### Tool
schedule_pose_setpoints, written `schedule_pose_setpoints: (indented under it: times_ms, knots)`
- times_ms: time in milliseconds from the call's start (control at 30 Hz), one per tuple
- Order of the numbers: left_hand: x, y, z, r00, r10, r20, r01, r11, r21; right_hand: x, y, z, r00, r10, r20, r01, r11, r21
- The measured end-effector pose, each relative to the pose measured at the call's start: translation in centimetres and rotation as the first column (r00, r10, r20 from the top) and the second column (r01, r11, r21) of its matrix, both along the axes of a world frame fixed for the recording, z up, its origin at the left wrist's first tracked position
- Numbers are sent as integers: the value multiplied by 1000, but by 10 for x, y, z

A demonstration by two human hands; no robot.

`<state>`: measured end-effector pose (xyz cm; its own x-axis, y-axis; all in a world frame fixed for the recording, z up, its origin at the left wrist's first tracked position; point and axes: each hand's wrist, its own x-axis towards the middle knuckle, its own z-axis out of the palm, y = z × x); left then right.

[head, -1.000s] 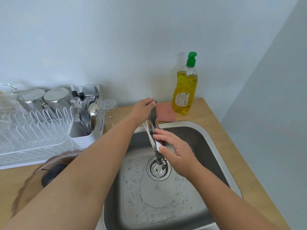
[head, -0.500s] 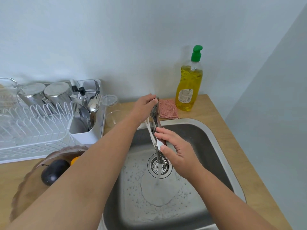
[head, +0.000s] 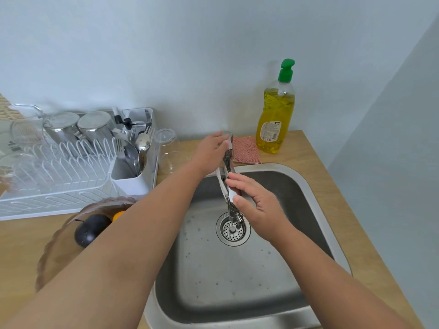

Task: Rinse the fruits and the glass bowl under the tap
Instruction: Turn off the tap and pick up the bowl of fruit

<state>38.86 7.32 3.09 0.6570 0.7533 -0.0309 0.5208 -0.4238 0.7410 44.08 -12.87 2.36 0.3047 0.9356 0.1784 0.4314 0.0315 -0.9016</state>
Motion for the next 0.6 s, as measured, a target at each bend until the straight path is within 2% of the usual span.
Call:
schedule_pose_setpoints:
  times_ms: [167, 267, 367, 500, 600]
  knots:
    - [-36, -15, 26, 998, -7, 63, 6, 1000, 22, 3, 1, 12, 993, 29, 117, -23, 998, -52]
    - [-75, -25, 38, 995, -12, 104, 7, 999, 51, -3, 3, 22, 971, 32, 239, -17, 998, -62]
    - [-124, -40, 45, 989, 20, 144, -24, 999, 24, -26, 8, 31, 935, -11, 353, 3, 1000, 23]
    - [-191, -62, 44, 979, 140, 146, -142, 990, 3, -73, 14, 34, 926, 58, 374, -104, 989, 106]
    - [-243, -69, 35, 954, 271, 126, -270, 963, -18, -105, 21, 24, 933, 188, 306, -203, 979, 16]
